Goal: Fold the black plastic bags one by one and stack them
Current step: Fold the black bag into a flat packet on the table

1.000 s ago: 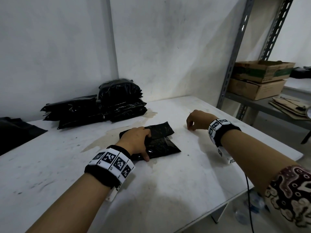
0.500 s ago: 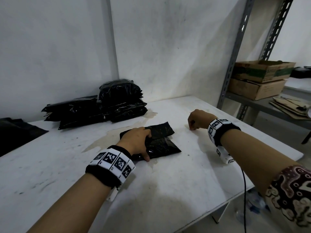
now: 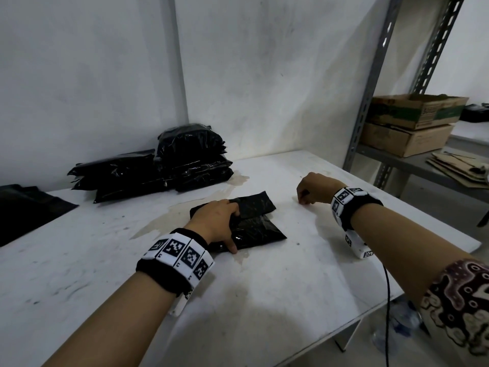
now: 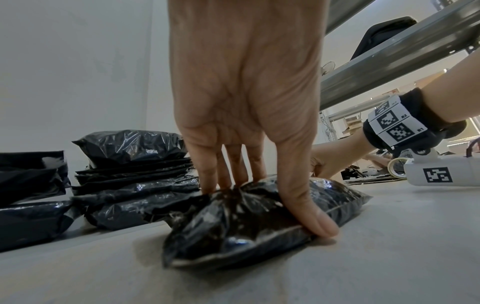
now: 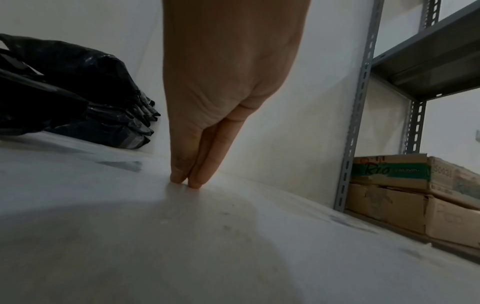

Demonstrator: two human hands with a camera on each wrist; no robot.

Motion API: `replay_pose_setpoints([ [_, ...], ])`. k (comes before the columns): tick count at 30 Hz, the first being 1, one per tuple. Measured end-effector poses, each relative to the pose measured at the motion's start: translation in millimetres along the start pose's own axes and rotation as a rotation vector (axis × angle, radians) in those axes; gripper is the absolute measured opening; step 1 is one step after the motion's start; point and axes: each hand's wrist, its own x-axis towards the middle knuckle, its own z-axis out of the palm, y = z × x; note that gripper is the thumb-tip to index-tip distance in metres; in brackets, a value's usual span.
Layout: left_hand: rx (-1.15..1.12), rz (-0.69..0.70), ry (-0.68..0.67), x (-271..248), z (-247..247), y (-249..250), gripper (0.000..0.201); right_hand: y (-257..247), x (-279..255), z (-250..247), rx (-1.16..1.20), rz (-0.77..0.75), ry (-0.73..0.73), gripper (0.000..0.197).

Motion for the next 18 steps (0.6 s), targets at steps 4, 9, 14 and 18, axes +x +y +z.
replay_pose_setpoints([
  [4,-0.003,-0.001,-0.003,-0.4,-0.4,0.3,0.083,2.7,-5.8,2.0,-0.071,-0.066,0.014,0.008],
  [9,-0.003,0.002,-0.002,-0.6,-0.8,0.7,0.082,2.7,-9.1,5.3,-0.157,-0.125,0.03,0.01],
  [14,-0.003,0.002,-0.001,-1.0,-1.0,0.4,0.083,-2.9,-8.4,7.5,-0.241,-0.097,0.002,0.003],
  [18,-0.002,0.016,-0.005,-0.8,-1.0,-0.1,0.081,-6.9,-6.0,8.8,-0.246,-0.084,-0.01,0.012],
])
